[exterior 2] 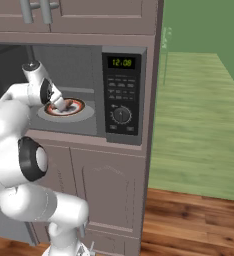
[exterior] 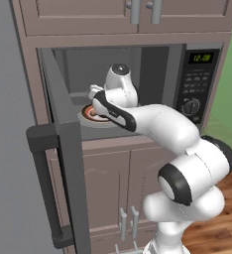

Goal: Retrieve the reheated potato from the microwave, then place the potato, cheese, and condiment on the cutting board.

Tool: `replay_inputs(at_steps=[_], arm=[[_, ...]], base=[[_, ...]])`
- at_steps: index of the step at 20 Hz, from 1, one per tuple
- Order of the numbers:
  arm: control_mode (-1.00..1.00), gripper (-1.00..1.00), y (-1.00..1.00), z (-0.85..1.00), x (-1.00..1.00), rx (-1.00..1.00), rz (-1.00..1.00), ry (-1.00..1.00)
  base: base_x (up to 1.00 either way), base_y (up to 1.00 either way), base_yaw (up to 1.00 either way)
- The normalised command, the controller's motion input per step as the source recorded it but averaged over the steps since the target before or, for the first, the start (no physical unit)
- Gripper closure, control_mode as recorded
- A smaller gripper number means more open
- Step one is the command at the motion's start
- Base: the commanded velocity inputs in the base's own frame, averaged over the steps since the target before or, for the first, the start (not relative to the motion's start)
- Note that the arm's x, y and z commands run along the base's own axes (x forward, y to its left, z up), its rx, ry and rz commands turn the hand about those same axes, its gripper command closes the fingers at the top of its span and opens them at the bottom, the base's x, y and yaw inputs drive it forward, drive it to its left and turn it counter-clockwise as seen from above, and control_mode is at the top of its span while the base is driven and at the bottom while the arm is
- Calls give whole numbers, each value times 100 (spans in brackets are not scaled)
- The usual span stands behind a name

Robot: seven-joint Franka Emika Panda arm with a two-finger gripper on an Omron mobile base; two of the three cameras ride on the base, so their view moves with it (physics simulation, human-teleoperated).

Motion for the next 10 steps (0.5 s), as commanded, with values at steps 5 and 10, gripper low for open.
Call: replay_inputs(at_steps=[5,10], arm=[[-100,-100,0,-20,51,0,-5,0],[-100,-100,4,-4,57,0,-4,0]], base=[[0,0,0],[0,0,0]])
